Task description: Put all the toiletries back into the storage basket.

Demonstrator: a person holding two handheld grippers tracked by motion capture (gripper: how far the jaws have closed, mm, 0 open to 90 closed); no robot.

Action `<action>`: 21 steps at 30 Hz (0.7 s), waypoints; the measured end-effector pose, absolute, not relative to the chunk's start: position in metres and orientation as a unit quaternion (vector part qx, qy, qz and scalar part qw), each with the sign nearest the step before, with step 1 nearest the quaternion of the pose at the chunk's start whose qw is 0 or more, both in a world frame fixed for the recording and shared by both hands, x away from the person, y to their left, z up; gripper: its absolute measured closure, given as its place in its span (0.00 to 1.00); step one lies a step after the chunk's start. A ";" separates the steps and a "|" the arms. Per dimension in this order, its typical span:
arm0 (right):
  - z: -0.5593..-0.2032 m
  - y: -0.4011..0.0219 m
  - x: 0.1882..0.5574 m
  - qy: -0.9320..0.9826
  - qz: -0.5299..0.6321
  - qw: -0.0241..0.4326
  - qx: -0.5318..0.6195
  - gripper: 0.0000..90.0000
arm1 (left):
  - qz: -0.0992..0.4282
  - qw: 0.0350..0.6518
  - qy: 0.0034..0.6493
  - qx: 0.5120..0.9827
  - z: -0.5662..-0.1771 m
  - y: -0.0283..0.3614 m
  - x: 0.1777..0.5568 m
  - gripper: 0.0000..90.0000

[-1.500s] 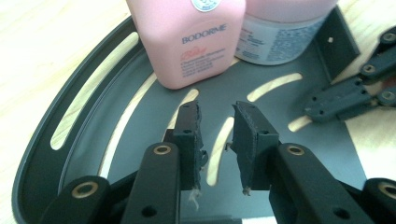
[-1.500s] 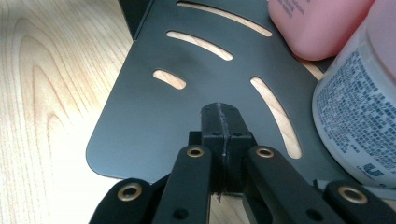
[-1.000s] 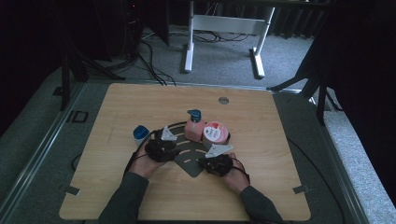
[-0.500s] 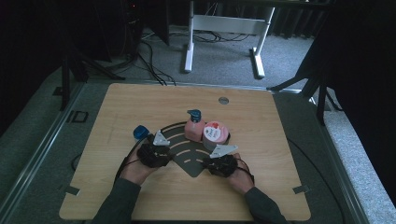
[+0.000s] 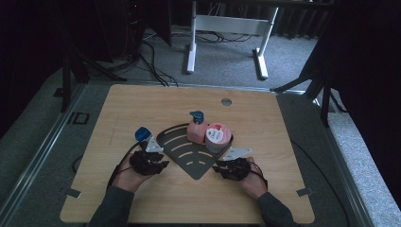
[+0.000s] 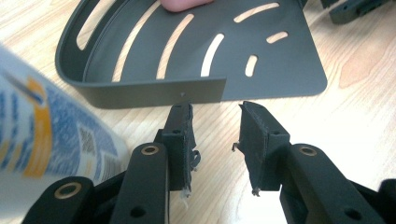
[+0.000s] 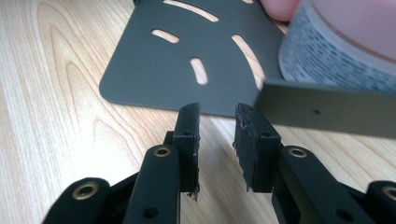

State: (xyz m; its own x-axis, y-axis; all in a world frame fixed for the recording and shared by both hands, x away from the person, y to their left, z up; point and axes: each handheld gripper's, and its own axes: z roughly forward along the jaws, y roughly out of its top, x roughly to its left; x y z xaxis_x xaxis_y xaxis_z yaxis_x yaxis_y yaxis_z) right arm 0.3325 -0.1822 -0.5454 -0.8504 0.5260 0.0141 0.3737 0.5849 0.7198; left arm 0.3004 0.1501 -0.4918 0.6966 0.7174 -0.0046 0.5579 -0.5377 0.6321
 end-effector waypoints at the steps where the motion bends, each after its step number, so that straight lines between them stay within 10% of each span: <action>1: -0.546 -0.185 0.333 0.883 0.380 0.098 0.258 0.78 | 0.128 0.311 0.368 0.867 -0.492 0.152 0.300 0.71; 21: -0.545 -0.210 0.343 0.866 0.387 0.112 0.297 0.72 | 0.130 0.293 0.392 0.862 -0.493 0.183 0.289 0.72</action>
